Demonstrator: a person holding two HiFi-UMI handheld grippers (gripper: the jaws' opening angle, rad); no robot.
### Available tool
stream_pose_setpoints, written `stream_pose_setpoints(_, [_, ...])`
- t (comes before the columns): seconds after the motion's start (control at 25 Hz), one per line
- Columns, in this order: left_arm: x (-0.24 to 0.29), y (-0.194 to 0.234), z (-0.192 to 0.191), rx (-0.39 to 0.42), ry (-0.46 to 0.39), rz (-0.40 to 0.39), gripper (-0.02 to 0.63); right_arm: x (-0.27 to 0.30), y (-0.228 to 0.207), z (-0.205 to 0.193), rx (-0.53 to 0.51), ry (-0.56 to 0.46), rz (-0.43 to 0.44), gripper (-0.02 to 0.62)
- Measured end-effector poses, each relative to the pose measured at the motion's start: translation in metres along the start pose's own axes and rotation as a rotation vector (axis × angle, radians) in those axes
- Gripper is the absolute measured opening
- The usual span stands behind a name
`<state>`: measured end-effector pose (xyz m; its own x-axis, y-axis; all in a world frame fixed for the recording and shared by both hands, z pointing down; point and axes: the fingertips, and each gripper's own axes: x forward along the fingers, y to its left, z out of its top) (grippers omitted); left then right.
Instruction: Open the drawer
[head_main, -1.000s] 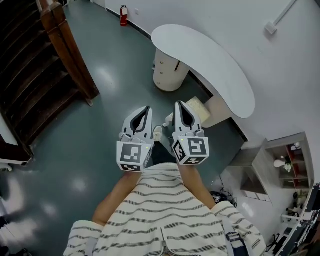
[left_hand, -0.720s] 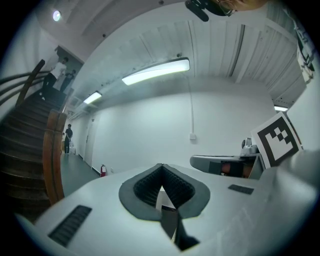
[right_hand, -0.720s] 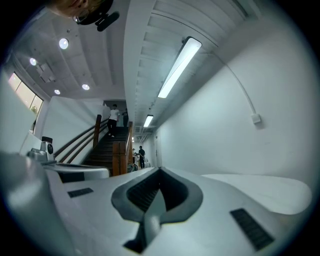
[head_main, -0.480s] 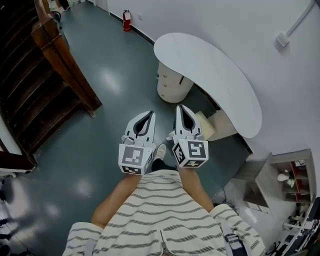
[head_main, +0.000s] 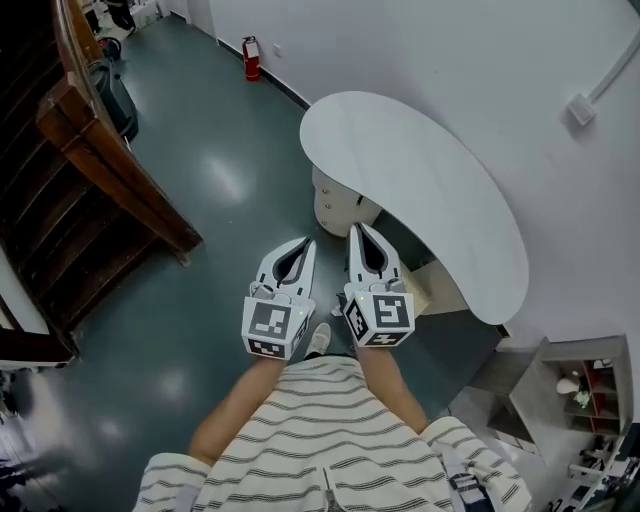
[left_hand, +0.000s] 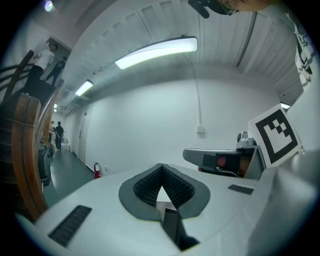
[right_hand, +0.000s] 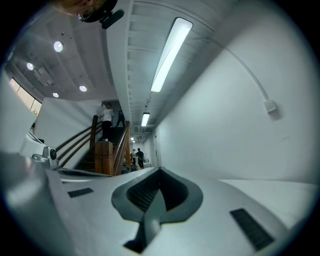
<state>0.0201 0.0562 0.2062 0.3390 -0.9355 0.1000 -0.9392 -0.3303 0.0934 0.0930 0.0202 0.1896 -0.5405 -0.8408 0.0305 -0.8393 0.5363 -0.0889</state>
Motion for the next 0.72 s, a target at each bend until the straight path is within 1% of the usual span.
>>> stream_pose_setpoints(0.16, [0.042, 0.002, -0.006, 0.007, 0.018, -0.005, 0.005, 0.029, -0.028, -0.008, 0.028, 0.01, 0.018, 0.014])
stream_pose_setpoints(0.36, [0.079, 0.015, -0.012, 0.006, 0.024, 0.013, 0.005, 0.06, -0.046, -0.02, 0.061, 0.018, 0.05, 0.014])
stream_pose_setpoints(0.56, [0.085, 0.019, -0.028, -0.024, 0.031, 0.019, 0.005, 0.075, -0.059, -0.038, 0.085, 0.043, 0.048, 0.014])
stream_pose_setpoints(0.72, [0.081, 0.039, -0.037, -0.026, 0.052, 0.029, 0.005, 0.093, -0.048, -0.05, 0.076, 0.05, 0.05, 0.014])
